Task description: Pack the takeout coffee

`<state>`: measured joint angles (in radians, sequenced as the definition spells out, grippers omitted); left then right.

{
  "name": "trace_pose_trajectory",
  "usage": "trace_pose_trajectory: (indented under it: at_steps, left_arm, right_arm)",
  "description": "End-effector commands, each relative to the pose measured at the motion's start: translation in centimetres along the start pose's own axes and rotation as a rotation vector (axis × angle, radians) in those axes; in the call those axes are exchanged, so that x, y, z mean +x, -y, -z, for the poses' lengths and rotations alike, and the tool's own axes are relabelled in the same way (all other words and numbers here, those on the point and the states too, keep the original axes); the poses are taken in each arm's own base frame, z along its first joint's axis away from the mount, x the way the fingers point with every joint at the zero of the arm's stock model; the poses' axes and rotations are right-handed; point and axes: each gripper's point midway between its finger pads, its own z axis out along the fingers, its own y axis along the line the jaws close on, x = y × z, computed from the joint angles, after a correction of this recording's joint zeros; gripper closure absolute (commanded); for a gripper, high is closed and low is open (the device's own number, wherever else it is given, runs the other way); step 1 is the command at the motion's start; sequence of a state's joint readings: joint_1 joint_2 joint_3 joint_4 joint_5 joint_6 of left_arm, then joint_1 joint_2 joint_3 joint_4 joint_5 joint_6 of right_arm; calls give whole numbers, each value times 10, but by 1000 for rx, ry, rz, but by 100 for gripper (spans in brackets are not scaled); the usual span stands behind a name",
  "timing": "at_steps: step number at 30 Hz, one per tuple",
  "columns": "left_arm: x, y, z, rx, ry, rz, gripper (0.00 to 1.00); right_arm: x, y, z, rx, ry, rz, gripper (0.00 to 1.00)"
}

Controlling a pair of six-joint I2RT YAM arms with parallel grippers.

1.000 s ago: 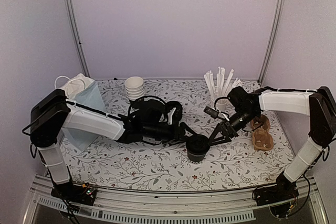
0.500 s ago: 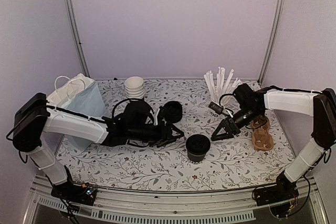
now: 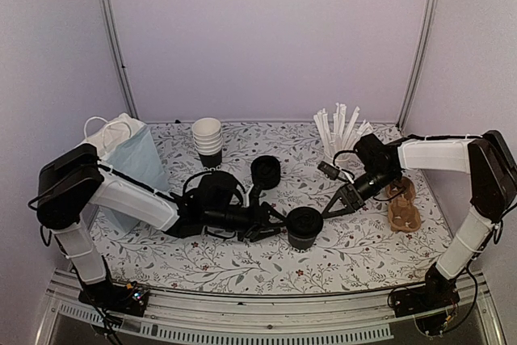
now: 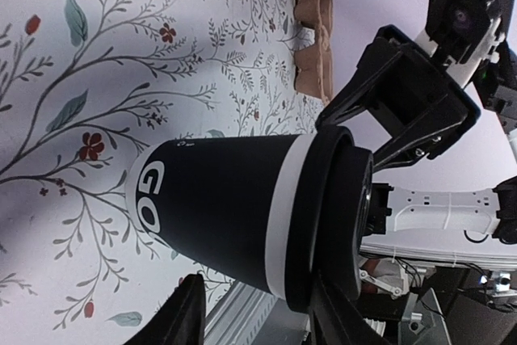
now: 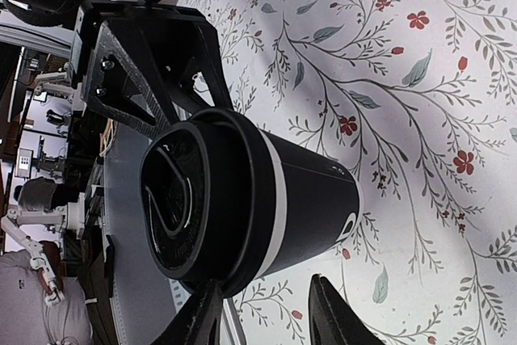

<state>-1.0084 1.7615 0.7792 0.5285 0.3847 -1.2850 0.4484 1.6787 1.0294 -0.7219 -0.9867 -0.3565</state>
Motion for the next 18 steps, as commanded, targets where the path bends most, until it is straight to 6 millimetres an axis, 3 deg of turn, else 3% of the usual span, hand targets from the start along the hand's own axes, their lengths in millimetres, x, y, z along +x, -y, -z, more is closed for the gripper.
trace_pose_trajectory:
  at_steps: [1, 9, 18]
  left_arm:
    - [7, 18, -11, 80, -48, -18, 55]
    - [9, 10, -16, 68, -77, -4, 56]
    - [6, -34, -15, -59, -100, 51, 61]
  right_arm:
    - [-9, 1, 0, -9, 19, 9, 62]
    - [-10, 6, -4, -24, 16, -11, 62]
    - [7, 21, -16, -19, -35, -78, 63]
